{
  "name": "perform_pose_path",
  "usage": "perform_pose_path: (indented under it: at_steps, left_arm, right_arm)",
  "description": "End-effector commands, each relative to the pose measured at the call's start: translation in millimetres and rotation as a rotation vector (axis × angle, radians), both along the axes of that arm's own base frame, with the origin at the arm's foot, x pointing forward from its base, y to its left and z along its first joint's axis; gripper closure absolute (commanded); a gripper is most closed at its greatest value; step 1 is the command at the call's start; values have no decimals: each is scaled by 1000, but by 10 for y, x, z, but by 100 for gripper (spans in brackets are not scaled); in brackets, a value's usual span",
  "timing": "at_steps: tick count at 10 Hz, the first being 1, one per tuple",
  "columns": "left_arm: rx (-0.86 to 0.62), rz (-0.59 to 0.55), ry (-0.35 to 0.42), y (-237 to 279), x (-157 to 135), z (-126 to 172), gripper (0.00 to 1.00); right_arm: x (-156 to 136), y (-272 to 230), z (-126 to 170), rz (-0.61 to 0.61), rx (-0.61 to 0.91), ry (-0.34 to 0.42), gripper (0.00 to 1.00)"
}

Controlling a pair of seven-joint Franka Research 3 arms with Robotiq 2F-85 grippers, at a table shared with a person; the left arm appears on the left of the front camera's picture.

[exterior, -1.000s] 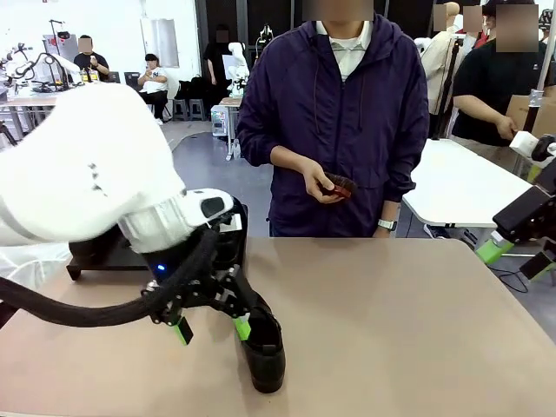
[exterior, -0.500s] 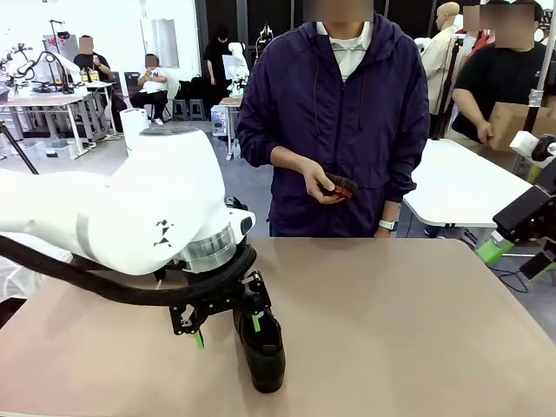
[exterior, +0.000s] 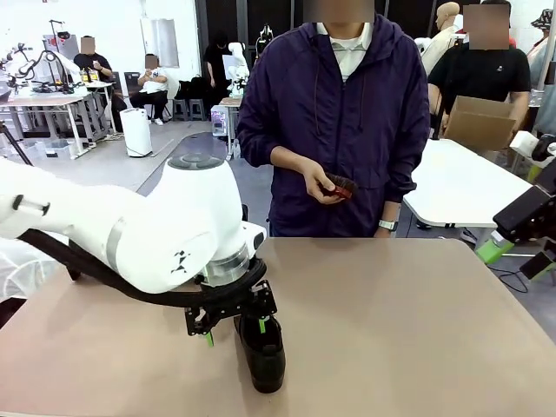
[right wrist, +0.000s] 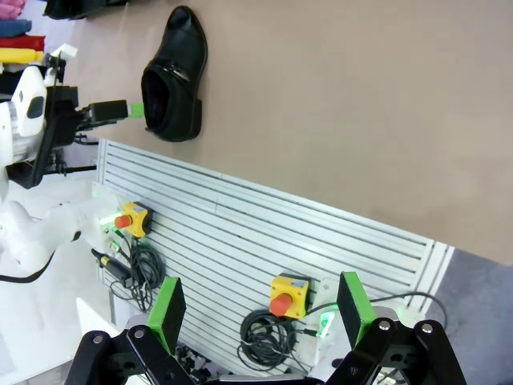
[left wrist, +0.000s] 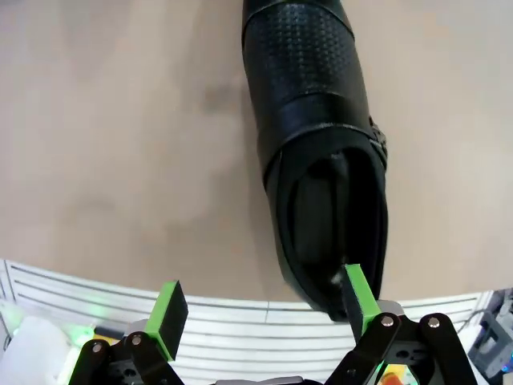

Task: Organize the shoes by placing them on the stand.
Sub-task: Place the Shoe from the middle of the table onto the Shoes Stand.

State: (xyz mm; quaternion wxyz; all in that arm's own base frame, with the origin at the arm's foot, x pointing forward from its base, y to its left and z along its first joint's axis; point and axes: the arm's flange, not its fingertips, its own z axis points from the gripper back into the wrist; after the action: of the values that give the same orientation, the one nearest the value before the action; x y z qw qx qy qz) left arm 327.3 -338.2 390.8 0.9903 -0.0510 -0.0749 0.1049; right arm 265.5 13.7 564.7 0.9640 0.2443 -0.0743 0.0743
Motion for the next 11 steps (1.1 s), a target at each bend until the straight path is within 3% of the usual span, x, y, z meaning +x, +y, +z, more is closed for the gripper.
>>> perform_pose_path:
  at_steps: [1,3,6,7,8,11]
  left_arm:
    - [24,18,10,-38,92,-149,0]
    - [46,4,38,-67,135,-309,0]
    - [39,3,-29,-121,183,-467,0]
    - [56,19,-41,-114,189,-514,44]
    - [56,11,-41,-112,187,-513,100]
    - [57,6,-62,-101,172,-505,100]
  right_arm:
    - [17,-11,17,24,22,-8,0]
    - [17,-11,17,24,22,-8,0]
    - [17,-11,17,24,22,-8,0]
    - [17,-11,17,24,22,-8,0]
    - [17,-11,17,24,22,-8,0]
    - [17,-11,17,24,22,-8,0]
